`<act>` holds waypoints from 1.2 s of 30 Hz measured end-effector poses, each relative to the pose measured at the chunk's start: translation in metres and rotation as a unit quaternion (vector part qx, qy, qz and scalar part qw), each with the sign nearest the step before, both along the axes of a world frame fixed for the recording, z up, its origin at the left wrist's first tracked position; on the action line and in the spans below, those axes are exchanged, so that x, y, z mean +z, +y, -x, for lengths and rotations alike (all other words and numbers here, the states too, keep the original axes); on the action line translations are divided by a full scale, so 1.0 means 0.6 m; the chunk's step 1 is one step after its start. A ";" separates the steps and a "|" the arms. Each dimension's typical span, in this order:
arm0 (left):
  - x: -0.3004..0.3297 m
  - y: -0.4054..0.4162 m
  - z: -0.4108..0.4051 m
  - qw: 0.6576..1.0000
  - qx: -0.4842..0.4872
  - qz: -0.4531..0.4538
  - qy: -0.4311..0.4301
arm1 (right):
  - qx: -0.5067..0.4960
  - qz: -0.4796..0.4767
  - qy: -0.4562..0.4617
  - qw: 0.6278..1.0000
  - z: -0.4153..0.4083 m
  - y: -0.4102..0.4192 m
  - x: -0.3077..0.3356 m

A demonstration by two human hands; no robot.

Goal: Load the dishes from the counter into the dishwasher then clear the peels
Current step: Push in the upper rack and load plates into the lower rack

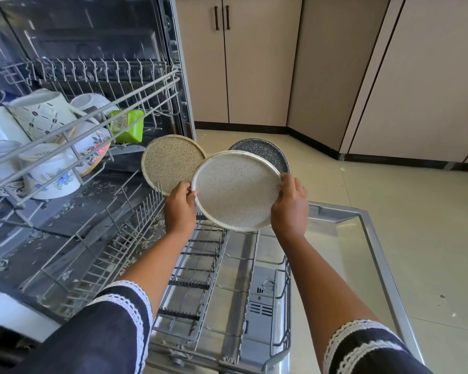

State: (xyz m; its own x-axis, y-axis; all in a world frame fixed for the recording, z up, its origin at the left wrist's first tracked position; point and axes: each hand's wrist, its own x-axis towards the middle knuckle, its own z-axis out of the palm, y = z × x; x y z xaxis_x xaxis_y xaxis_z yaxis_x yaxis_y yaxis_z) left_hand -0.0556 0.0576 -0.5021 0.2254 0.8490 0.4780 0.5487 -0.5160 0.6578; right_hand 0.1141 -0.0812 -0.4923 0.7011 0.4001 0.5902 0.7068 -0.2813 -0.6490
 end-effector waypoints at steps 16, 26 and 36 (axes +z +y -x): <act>-0.016 -0.010 0.018 0.999 -0.025 -0.031 -0.036 | 0.015 -0.007 -0.029 0.999 0.006 -0.006 0.009; -0.030 -0.017 0.034 0.999 -0.037 -0.034 -0.008 | 0.025 0.029 -0.002 0.999 0.011 -0.017 0.006; -0.024 -0.020 0.028 0.999 -0.040 -0.001 0.010 | 0.039 0.065 0.015 0.997 0.007 -0.033 0.016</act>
State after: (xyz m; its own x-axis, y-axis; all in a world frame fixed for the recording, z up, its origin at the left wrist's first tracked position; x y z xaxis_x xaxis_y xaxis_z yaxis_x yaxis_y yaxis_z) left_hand -0.0724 0.0454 -0.5164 0.3012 0.8272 0.4744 0.5187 -0.5596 0.6464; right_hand 0.1099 -0.1013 -0.4829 0.6808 0.5257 0.5101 0.7114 -0.3084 -0.6315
